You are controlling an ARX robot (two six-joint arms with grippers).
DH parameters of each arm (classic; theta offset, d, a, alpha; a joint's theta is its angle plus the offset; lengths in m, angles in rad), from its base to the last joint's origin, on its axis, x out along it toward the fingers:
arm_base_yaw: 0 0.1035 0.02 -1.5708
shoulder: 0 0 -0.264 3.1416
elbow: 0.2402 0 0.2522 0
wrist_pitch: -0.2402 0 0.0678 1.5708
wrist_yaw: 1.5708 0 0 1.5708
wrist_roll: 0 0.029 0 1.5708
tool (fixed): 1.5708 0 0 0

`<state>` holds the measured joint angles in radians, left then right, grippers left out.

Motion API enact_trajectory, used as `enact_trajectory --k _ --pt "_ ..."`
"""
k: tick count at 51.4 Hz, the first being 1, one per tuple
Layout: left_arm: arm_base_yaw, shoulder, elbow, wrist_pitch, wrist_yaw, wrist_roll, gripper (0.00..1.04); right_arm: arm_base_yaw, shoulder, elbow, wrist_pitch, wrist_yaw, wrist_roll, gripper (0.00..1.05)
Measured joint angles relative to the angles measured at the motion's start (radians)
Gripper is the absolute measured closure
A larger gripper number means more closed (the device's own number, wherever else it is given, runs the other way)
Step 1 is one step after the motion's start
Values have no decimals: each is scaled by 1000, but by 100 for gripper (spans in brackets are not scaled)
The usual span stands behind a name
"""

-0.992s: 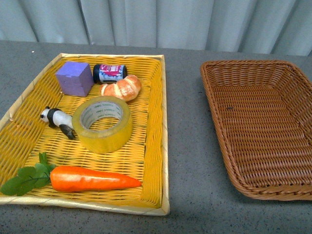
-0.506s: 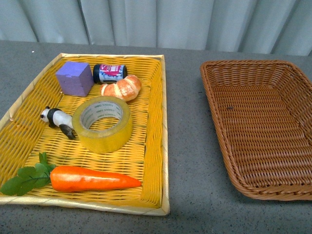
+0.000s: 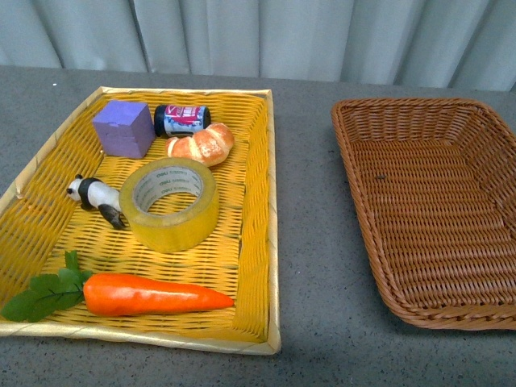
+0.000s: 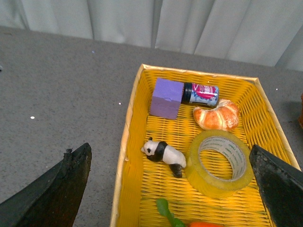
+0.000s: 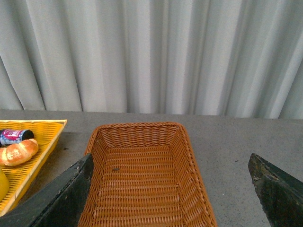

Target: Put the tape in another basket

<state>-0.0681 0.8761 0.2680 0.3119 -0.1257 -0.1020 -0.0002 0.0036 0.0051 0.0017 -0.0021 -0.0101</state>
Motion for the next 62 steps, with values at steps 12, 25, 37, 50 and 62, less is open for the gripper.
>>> enact_trajectory --k 12,25,37,50,62 --pt "-20 490 248 40 100 2 6 0 0 0 0 0 0 9" --pt "-60 782 436 16 141 76 6 0 0 0 0 0 0 9" --pt "-64 997 595 -37 179 201 6 0 0 0 0 0 0 9" --pt "-56 1099 673 -103 236 303 6 0 0 0 0 0 0 9" --pt "-52 1141 692 -117 233 386 6 0 0 0 0 0 0 9"
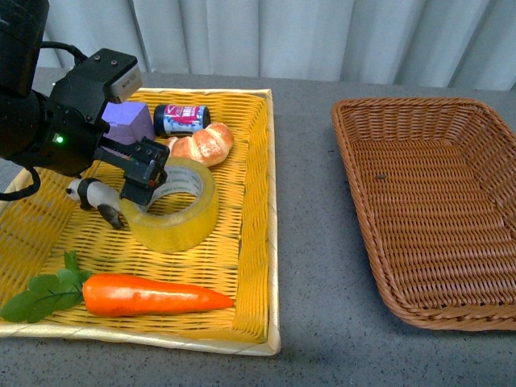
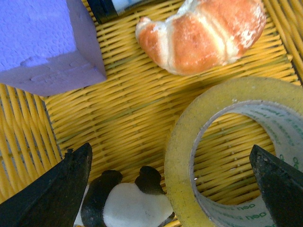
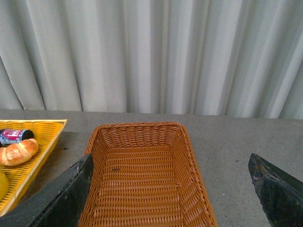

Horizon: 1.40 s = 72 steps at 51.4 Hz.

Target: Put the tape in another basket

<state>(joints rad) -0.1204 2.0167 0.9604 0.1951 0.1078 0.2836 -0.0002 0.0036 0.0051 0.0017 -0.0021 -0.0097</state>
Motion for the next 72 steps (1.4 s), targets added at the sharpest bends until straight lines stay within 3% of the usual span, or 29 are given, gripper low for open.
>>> enact_trajectory --k 34,41,59,63,72 --pt "-24 67 41 21 -76 74 6 0 0 0 0 0 0 9" --pt "-24 71 44 30 -85 68 33 0 0 0 0 0 0 9" --pt "-25 71 51 18 -55 72 84 0 0 0 0 0 0 9" --pt "-25 71 58 14 -55 70 89 0 0 0 0 0 0 9" --pt "-25 52 59 0 -26 77 89 0 0 0 0 0 0 9"
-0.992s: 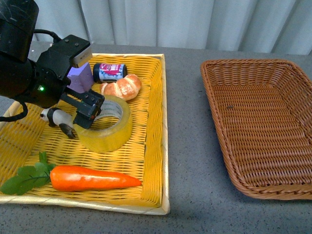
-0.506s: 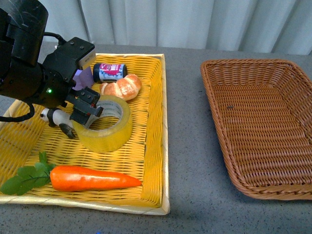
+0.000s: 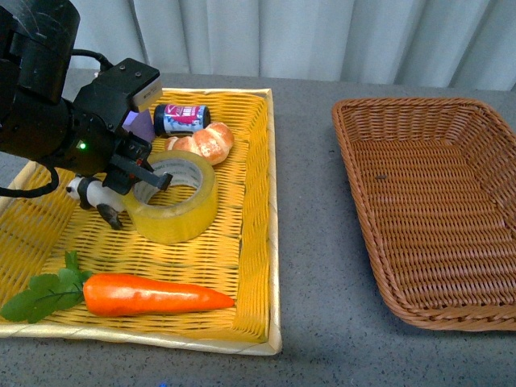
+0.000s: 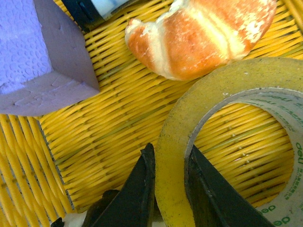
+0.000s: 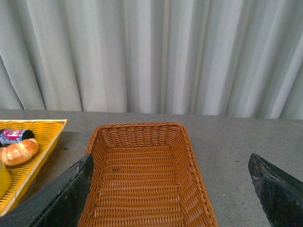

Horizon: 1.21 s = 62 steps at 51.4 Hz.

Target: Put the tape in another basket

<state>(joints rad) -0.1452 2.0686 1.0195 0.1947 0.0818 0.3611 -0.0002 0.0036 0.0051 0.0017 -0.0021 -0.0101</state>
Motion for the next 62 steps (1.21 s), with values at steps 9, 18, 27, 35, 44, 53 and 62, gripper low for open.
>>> enact_trajectory --k 9,18,27,35,44,53,62 --pt "2 -81 -2 -36 72 64 89 0 0 0 0 0 0 9" --pt "-24 -199 8 -111 156 169 89 0 0 0 0 0 0 9" --pt "-132 -212 70 -145 166 212 89 0 0 0 0 0 0 9" --pt "-233 -184 146 -150 156 208 89 0 0 0 0 0 0 9" --pt "-280 -149 184 -151 145 191 89 0 0 0 0 0 0 9" --pt "-315 -135 199 -150 137 179 89 0 0 0 0 0 0 9" --pt "-320 -135 197 -145 128 180 89 0 0 0 0 0 0 9"
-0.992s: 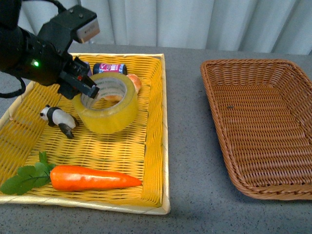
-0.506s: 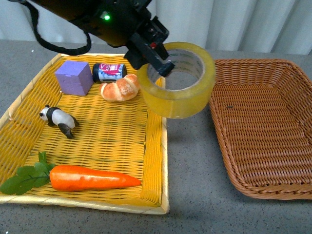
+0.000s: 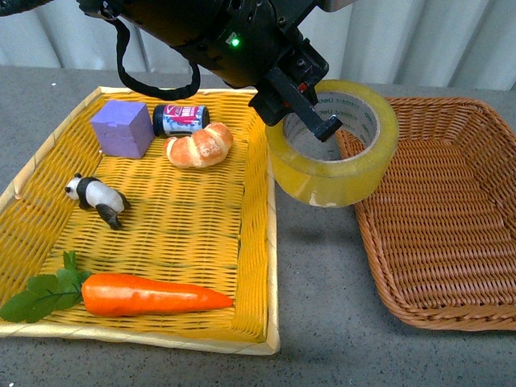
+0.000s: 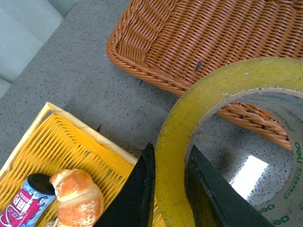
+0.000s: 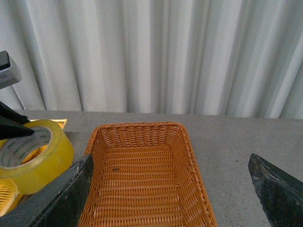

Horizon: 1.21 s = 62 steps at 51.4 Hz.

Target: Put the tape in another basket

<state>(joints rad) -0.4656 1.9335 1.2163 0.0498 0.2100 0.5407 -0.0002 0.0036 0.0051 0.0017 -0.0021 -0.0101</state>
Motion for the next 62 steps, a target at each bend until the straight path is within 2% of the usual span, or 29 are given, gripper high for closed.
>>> enact_trajectory --k 24,27,29,33,41,47,54,62 --pt "0 0 0 1 -1 0 90 0 1 0 -2 3 -1 9" --pt "0 0 0 1 -1 0 90 6 47 38 -98 48 -16 9" --pt "0 0 0 1 -1 0 90 -3 126 75 -153 47 -26 9" --pt "0 0 -1 1 -1 0 90 -31 247 106 -129 -2 -35 9" --pt "0 0 -1 2 -2 0 90 -71 515 185 21 -132 -66 9" --pt "1 0 -1 2 -2 0 90 -72 704 246 115 -174 -93 9" --pt "1 0 -1 2 -2 0 90 -48 1018 388 194 -203 -99 9" --pt "0 0 -1 2 -2 0 90 8 1253 527 206 -218 -101 9"
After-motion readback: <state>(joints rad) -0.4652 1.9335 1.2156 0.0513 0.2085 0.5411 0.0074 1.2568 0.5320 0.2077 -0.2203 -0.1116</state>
